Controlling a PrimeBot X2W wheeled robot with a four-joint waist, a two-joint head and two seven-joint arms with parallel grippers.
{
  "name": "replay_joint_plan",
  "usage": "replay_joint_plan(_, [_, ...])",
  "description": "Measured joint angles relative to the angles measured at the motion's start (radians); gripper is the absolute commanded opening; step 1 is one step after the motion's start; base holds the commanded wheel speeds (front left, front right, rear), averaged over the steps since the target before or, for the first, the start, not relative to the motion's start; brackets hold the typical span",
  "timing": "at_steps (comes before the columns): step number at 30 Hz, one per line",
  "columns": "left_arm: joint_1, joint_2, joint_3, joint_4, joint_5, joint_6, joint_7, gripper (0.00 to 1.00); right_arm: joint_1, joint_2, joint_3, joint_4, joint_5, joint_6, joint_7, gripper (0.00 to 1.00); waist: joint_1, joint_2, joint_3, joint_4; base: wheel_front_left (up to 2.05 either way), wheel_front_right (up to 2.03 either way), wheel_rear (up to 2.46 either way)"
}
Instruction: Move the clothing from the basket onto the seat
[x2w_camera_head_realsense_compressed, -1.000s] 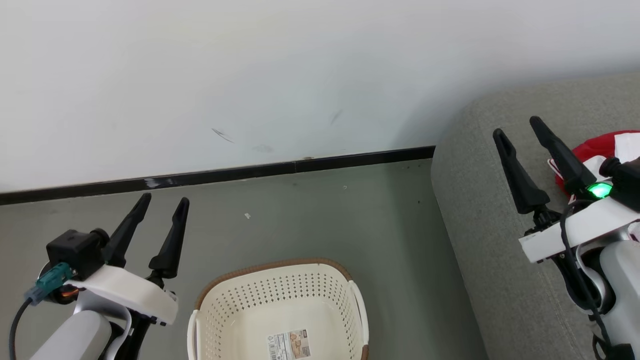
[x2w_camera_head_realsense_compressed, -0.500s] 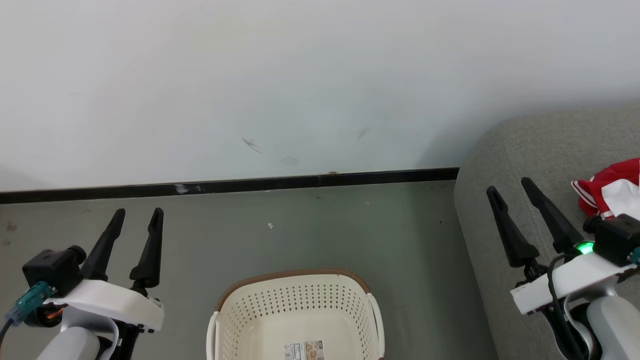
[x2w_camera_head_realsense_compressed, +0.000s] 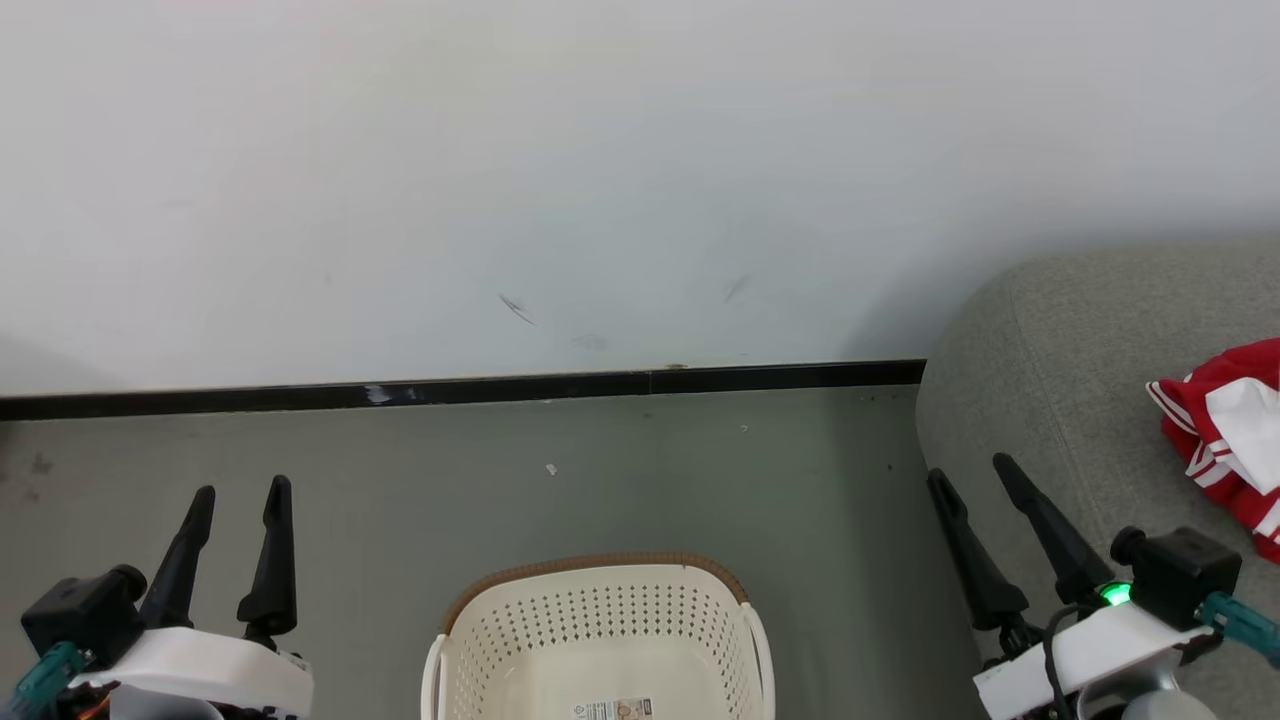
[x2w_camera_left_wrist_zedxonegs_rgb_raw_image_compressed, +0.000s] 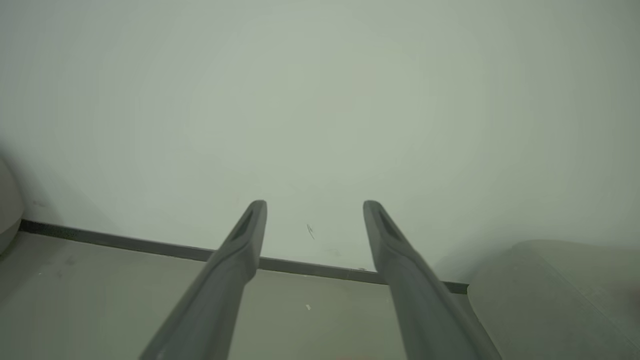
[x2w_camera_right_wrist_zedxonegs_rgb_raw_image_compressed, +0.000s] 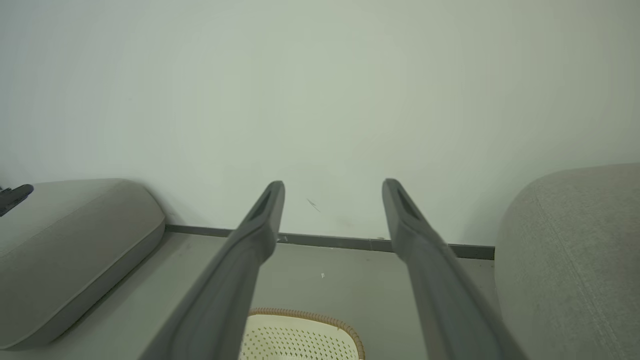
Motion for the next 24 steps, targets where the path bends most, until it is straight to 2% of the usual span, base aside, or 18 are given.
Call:
replay_joint_plan(16, [0.089,-0.063,0.072,0.000,0.085,-0.004,0.000,1.00,0.055,0.058,-0.043,-0.055,-0.064,0.000,0.000,1.00,0.0000,0.0000,0.001,-0.017,0.00,0.00,0.00])
replay_joint_plan(24, [0.089,-0.078,0.112,-0.006,0.138,-0.023,0.000,1.00,0.075,0.070,-0.068,-0.057,-0.110,0.000,0.000,1.00,0.0000,0.0000,0.004,-0.024,0.00,0.00,0.00])
